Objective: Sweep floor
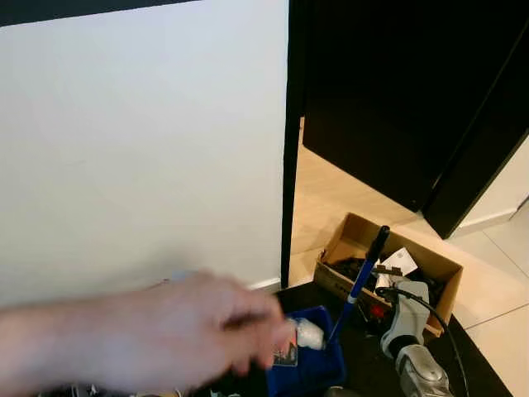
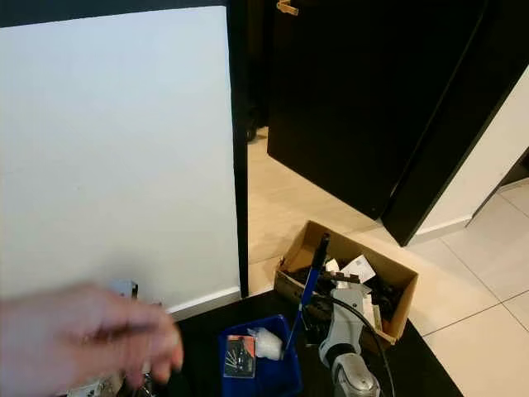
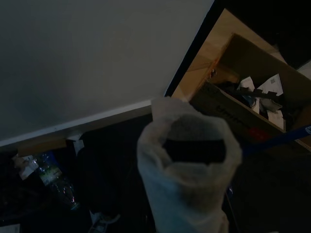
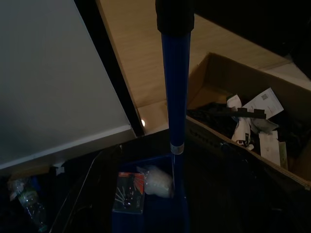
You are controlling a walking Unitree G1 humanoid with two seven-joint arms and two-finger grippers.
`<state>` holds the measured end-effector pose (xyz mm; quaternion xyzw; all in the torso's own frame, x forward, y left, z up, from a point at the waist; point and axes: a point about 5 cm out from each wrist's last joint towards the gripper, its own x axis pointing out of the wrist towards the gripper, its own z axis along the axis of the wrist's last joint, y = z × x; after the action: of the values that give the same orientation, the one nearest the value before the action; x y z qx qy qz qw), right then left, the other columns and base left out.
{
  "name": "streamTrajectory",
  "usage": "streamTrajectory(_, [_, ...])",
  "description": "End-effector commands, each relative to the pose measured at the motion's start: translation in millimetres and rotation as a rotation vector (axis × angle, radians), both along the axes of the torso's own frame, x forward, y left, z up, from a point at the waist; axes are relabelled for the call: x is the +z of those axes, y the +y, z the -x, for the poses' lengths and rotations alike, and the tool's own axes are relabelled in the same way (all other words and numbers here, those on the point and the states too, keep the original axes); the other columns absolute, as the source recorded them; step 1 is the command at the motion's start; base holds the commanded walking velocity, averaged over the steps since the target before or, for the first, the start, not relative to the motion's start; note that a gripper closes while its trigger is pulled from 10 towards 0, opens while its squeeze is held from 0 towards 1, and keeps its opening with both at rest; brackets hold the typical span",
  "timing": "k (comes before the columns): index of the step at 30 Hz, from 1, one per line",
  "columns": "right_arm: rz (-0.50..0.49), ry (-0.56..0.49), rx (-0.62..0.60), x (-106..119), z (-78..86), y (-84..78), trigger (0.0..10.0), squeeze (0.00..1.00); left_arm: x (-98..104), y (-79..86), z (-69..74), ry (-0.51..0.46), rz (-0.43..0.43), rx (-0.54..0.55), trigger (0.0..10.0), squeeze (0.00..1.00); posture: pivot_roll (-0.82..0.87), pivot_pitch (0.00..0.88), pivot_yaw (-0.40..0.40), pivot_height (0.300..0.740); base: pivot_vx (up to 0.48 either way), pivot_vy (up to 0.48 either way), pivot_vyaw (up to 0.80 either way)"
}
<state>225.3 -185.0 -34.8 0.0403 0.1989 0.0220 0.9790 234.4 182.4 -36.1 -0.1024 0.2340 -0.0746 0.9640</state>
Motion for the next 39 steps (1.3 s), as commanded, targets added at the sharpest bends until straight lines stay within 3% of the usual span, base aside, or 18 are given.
streamTrajectory(1, [-0.001,0.016,-0.005,-4.0,4.6,2.4,10.0,0.0,-1.1,-0.6,2.6,-0.008,0.003,-0.005,10.0,0.0,-0.03,0.0,0.031,0.74,0.0,0.0,0.0])
streamTrajectory(26, [0.007,-0.007,0.004,4.5,-10.3,1.9,10.0,0.0,8.5,-1.9,-12.4,-0.037,-0.003,-0.006,10.0,0.0,-0.01,0.005,0.018,0.74,0.0,0.0,0.0])
streamTrajectory(39, [0.009,-0.01,0.007,5.4,-10.6,-0.1,10.0,0.0,9.0,-3.6,-12.8,-0.043,0.001,-0.012,10.0,0.0,0.0,0.028,0.011,0.74,0.0,0.0,0.0])
